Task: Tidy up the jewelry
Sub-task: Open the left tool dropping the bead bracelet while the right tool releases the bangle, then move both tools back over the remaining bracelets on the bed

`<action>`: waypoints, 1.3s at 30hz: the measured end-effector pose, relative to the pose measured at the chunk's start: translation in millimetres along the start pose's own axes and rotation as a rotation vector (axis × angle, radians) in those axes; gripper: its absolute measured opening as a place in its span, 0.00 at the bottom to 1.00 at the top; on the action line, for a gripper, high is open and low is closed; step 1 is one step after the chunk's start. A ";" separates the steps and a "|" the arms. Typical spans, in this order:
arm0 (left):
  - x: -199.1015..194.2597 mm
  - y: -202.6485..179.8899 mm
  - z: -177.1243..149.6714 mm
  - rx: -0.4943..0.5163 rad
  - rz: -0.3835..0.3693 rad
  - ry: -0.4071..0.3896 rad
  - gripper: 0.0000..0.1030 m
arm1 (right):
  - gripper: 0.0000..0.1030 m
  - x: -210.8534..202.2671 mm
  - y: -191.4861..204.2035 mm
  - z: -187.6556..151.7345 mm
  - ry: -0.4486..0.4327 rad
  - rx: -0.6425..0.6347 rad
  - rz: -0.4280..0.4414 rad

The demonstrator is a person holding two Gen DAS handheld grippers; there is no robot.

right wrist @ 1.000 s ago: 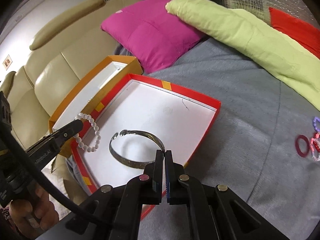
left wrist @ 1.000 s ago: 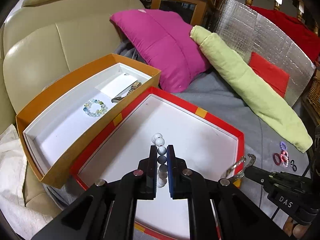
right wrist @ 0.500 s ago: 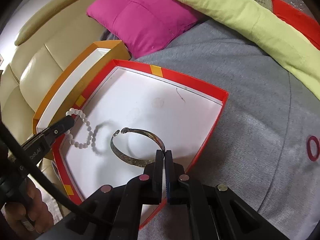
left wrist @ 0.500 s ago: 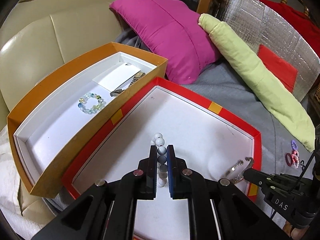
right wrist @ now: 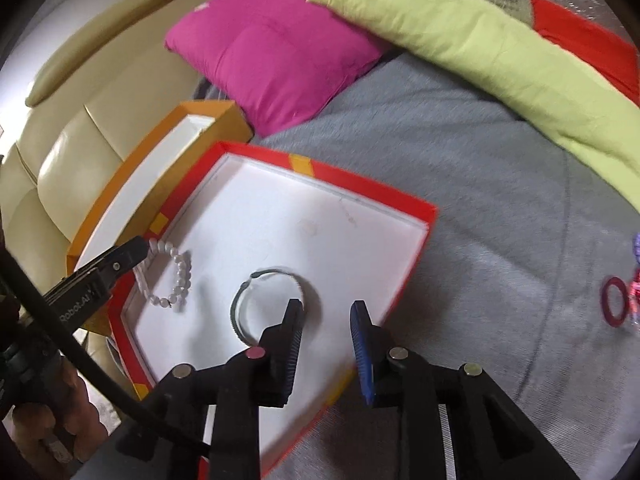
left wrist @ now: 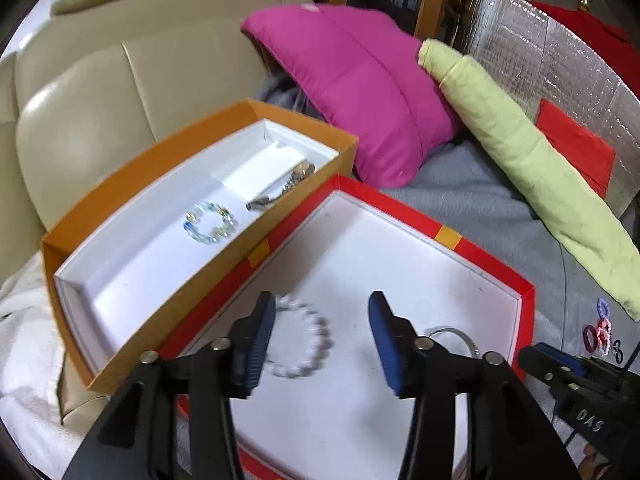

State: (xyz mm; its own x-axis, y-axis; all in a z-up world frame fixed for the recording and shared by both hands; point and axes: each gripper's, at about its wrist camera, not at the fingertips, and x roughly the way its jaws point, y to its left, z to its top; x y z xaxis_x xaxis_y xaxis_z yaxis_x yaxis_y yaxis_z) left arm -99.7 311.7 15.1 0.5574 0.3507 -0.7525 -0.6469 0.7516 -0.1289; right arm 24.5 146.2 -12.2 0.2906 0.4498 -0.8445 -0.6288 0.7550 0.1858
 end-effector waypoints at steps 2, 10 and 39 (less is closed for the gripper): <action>-11.0 -6.9 -2.0 0.006 -0.004 -0.022 0.58 | 0.35 -15.7 -13.7 -6.2 -0.031 0.015 -0.008; -49.1 -75.1 -29.8 0.076 -0.091 -0.082 0.65 | 0.68 -77.1 -93.3 -53.2 -0.133 0.117 -0.067; -3.9 -278.6 -162.7 0.480 -0.198 0.058 1.00 | 0.90 -113.9 -266.6 -174.9 -0.152 0.282 -0.392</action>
State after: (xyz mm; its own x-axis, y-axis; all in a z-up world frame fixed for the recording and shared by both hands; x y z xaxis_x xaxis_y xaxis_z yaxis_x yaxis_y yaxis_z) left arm -6.3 10.1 -51.2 0.6062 0.1542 -0.7802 -0.2129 0.9767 0.0275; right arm 32.9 -189.7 -53.4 0.5807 0.1548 -0.7993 -0.2377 0.9712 0.0154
